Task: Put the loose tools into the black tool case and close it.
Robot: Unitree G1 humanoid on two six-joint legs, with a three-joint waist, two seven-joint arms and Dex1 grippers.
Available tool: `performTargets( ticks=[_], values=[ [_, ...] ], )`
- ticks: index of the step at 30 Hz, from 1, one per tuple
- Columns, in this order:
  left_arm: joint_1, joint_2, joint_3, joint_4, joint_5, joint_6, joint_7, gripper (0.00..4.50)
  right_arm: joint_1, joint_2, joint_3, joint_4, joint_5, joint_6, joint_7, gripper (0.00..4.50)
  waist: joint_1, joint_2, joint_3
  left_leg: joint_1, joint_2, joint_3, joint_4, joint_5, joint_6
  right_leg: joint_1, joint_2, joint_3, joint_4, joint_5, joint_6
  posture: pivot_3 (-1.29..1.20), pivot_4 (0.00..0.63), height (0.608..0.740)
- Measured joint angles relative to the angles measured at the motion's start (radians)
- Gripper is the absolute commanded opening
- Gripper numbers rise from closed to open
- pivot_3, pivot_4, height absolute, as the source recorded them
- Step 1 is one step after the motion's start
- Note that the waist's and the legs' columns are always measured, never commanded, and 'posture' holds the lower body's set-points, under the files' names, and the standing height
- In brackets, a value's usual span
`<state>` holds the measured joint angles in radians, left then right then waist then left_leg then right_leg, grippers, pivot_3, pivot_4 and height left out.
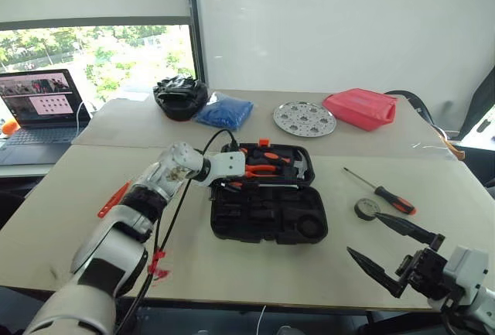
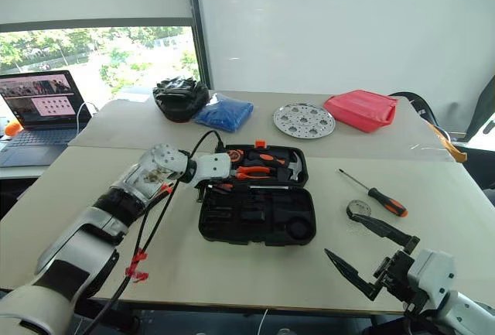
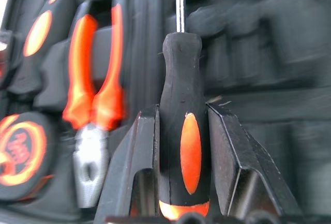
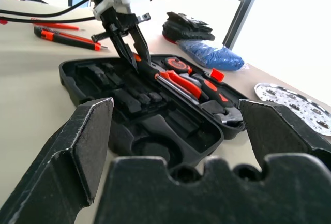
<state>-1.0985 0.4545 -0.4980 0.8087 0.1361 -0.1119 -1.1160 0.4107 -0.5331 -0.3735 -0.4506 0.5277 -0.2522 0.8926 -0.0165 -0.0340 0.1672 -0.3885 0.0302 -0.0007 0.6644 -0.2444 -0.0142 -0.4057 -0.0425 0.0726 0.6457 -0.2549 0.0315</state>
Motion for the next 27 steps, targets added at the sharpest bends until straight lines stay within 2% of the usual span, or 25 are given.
performTargets(
  ticks=[8,11,27],
  values=[
    [-0.03,-0.049,0.014,0.109,0.054,-0.102,-0.039,0.83,0.046,0.029,0.015,-0.041,-0.024,0.0,-0.031,4.5,0.004,0.0,0.0,0.0,0.0,0.0,0.005,0.0,0.0,0.002,0.0,0.0,0.001,-0.002,0.006,0.0,0.15,0.74],
    [-0.022,-0.061,0.018,0.109,0.06,-0.089,-0.076,0.83,0.043,0.029,0.015,-0.04,-0.03,0.0,-0.031,4.5,0.004,0.0,0.0,0.0,0.0,0.0,0.005,0.0,0.0,0.001,0.0,0.0,0.002,-0.002,0.006,0.0,0.15,0.74],
    [-0.019,-0.081,0.027,0.085,0.101,0.077,-0.06,0.83,0.039,0.052,0.031,-0.037,-0.044,-0.002,-0.031,4.5,0.002,0.0,0.0,0.0,0.0,-0.001,0.007,0.0,0.0,0.002,0.0,0.0,0.003,-0.002,0.006,0.0,0.15,0.74]
  ],
)
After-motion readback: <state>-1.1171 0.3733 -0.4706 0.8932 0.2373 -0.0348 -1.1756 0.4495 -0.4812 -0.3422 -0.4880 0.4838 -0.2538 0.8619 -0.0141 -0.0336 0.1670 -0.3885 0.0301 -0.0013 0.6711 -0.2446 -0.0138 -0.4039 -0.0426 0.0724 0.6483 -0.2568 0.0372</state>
